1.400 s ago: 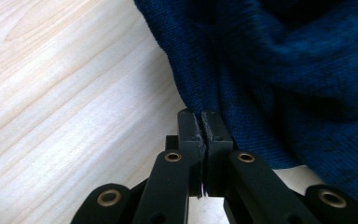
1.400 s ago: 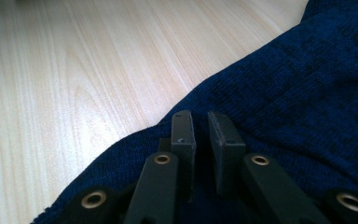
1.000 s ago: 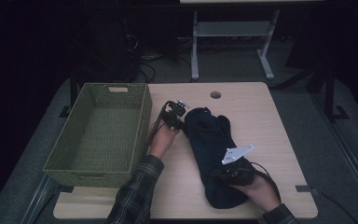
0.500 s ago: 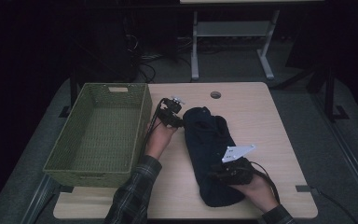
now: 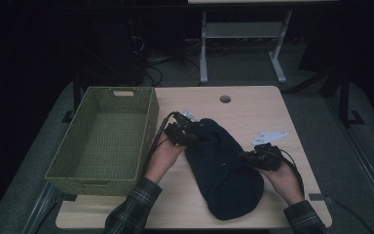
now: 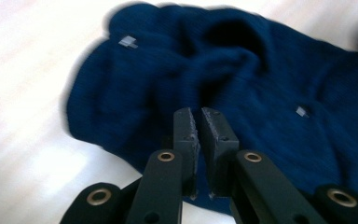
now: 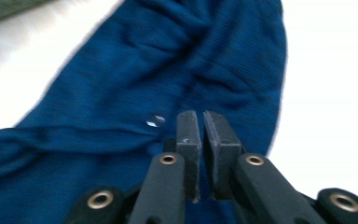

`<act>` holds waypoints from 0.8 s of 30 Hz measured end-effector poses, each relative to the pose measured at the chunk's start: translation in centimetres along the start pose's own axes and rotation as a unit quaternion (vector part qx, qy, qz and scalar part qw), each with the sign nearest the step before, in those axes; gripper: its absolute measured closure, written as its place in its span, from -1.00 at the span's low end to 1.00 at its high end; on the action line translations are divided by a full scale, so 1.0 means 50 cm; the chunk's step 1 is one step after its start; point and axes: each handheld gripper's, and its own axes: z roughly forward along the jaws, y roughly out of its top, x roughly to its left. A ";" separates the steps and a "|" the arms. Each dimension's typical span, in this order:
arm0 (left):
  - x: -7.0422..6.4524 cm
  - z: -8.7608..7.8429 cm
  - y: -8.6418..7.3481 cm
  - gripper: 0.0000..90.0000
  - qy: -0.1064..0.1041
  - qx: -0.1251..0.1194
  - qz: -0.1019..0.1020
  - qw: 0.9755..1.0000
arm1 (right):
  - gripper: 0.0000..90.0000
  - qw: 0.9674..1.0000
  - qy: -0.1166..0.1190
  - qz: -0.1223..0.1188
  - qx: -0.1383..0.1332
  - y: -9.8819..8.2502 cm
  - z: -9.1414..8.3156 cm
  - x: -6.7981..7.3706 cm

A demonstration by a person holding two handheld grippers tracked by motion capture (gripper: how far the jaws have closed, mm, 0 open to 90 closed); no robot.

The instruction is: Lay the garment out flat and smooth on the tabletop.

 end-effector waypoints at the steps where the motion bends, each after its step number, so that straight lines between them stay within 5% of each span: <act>1: -0.006 0.001 -0.007 0.91 -0.008 0.003 0.003 1.000 | 0.95 1.000 -0.001 0.001 0.005 -0.002 0.006 -0.009; 12: -0.076 0.047 -0.074 0.99 -0.058 0.040 0.030 0.997 | 0.99 0.999 -0.006 0.002 0.034 -0.004 0.051 -0.057; 18: -0.081 0.083 -0.088 0.99 -0.052 0.071 0.040 0.995 | 1.00 0.998 -0.012 -0.005 0.060 -0.010 0.074 -0.053; 24: -0.076 0.088 -0.089 1.00 -0.048 0.069 0.040 0.996 | 1.00 0.997 -0.014 -0.003 0.073 -0.015 0.071 -0.051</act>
